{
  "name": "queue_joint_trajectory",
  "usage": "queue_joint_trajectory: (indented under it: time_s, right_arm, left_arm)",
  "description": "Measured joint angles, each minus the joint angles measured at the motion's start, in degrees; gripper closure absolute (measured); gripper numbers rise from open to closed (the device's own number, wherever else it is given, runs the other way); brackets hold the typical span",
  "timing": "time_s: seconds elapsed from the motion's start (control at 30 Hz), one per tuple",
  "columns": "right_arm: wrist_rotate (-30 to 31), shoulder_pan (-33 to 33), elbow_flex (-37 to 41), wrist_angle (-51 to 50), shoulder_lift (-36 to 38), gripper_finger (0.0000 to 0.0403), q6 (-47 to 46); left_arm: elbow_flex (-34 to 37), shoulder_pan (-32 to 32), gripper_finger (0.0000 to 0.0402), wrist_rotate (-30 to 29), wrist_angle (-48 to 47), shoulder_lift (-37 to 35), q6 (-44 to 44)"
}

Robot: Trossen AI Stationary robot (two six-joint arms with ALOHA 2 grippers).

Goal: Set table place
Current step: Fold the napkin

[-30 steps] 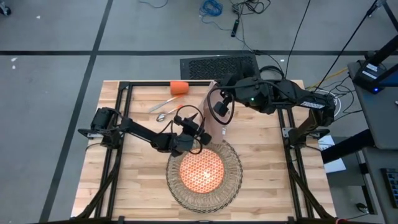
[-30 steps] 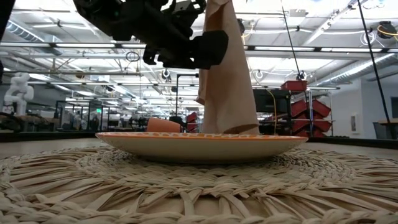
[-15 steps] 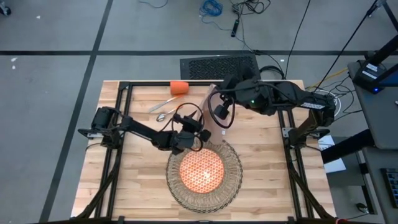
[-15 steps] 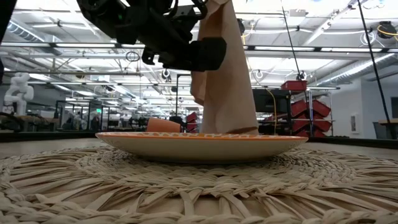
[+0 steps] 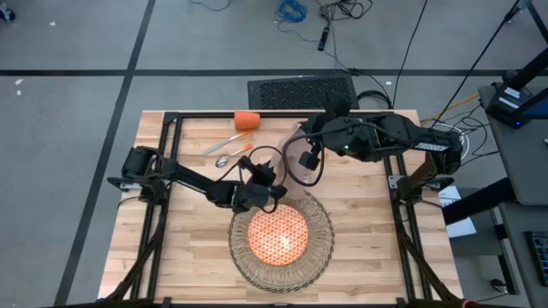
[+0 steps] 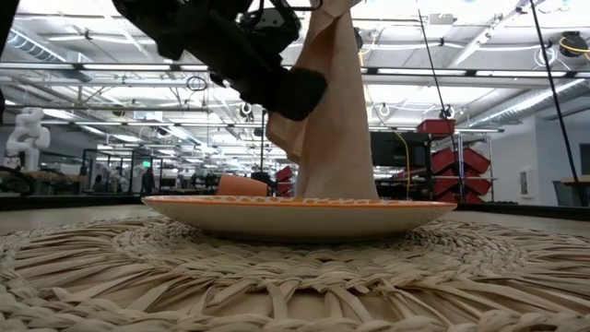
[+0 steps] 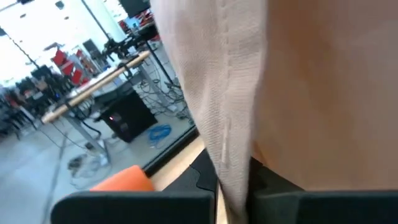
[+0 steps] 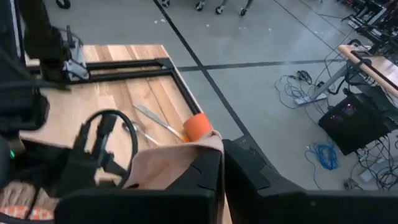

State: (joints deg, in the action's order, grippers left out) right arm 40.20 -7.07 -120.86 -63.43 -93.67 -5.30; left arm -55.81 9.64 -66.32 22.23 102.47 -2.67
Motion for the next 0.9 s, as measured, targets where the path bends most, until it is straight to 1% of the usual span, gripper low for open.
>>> queue_joint_trajectory:
  time_s: [0.17, 0.3, 0.4, 0.5, 0.6, 0.73, 0.8, 0.9]
  right_arm:
    - [-0.12, -0.65, 0.00, -3.54, 0.00, 0.0403, -1.00]
    - [-2.68, -0.50, 0.00, -5.54, 0.00, 0.0403, -2.46]
    - [-3.23, -0.50, 0.00, -5.47, 0.15, 0.0403, -2.86]
    - [-3.12, -0.53, 0.00, -4.07, 1.01, 0.0403, -3.04]
    - [-2.96, -0.03, 0.00, -0.44, 2.41, 0.0403, -3.04]
    - [-2.87, 0.73, -0.02, 4.69, 4.16, 0.0403, -2.48]
    - [-4.61, 1.65, -0.02, 5.50, 5.13, 0.0403, -2.31]
    - [-11.44, 4.20, -0.07, 3.59, 6.33, 0.0403, -3.30]
  left_arm:
    - [0.00, 1.47, 0.0401, -3.41, -7.61, -5.72, -4.27]
    - [0.00, 2.90, 0.0401, -3.97, -12.14, -13.20, -9.44]
    - [0.00, 4.32, 0.0401, -5.33, -15.81, -19.80, -14.27]
    - [0.00, 5.67, 0.0401, -8.86, -18.24, -25.82, -19.72]
    - [0.00, 6.84, 0.0401, -11.10, -18.26, -30.83, -26.80]
    - [-2.08, 7.70, 0.0401, -15.32, -18.27, -34.78, -35.49]
    - [-4.02, 7.77, 0.0401, -16.75, -18.30, -35.59, -40.23]
    - [-7.34, 7.69, 0.0401, -17.23, -18.81, -36.13, -45.21]
